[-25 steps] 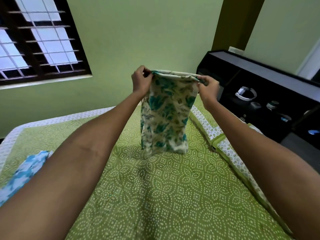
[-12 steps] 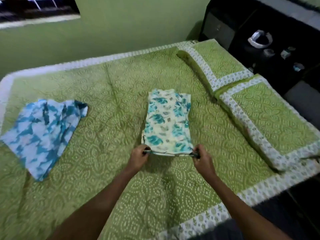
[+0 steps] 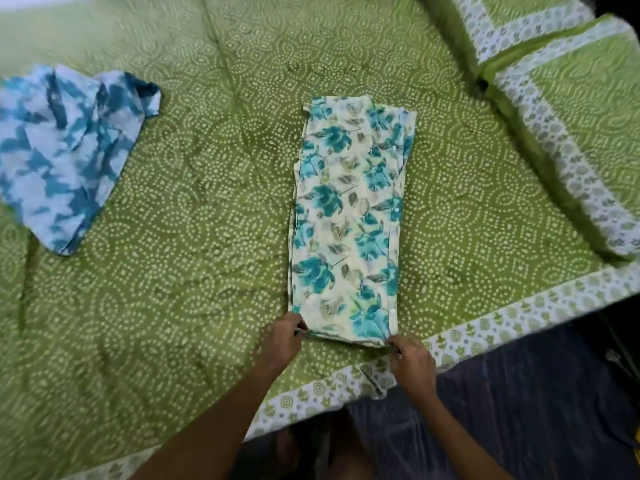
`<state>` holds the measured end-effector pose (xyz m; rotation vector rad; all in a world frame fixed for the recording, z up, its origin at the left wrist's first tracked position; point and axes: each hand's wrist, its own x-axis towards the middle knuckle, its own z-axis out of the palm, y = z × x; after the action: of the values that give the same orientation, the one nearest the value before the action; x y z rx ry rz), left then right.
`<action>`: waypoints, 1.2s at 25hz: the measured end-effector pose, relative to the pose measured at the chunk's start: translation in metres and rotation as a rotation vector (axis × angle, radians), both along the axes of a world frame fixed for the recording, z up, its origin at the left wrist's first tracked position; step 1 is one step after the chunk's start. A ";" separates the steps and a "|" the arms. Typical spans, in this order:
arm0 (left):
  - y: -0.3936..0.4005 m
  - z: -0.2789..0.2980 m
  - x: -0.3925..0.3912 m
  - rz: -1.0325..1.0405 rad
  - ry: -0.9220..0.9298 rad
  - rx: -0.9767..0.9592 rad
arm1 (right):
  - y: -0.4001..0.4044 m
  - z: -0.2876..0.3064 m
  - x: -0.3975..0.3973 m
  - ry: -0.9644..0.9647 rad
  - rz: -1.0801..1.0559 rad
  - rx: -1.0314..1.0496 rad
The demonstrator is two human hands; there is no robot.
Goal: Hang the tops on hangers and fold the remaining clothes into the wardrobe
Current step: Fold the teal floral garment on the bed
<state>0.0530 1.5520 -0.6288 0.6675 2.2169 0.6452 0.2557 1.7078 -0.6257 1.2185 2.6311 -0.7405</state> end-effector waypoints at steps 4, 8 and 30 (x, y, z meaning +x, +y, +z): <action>0.003 -0.002 0.013 -0.147 0.048 -0.286 | -0.004 -0.022 -0.008 -0.146 -0.044 -0.066; 0.054 -0.017 -0.006 -0.180 0.315 -0.020 | 0.019 -0.041 -0.083 0.070 0.019 -0.218; 0.292 -0.118 -0.177 -0.327 0.687 0.012 | 0.341 -0.115 -0.360 0.106 0.192 0.237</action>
<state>-0.1241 1.8439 -0.7466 1.3830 2.6156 0.2779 -0.1043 2.0489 -0.7410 0.9801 2.9389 -0.4846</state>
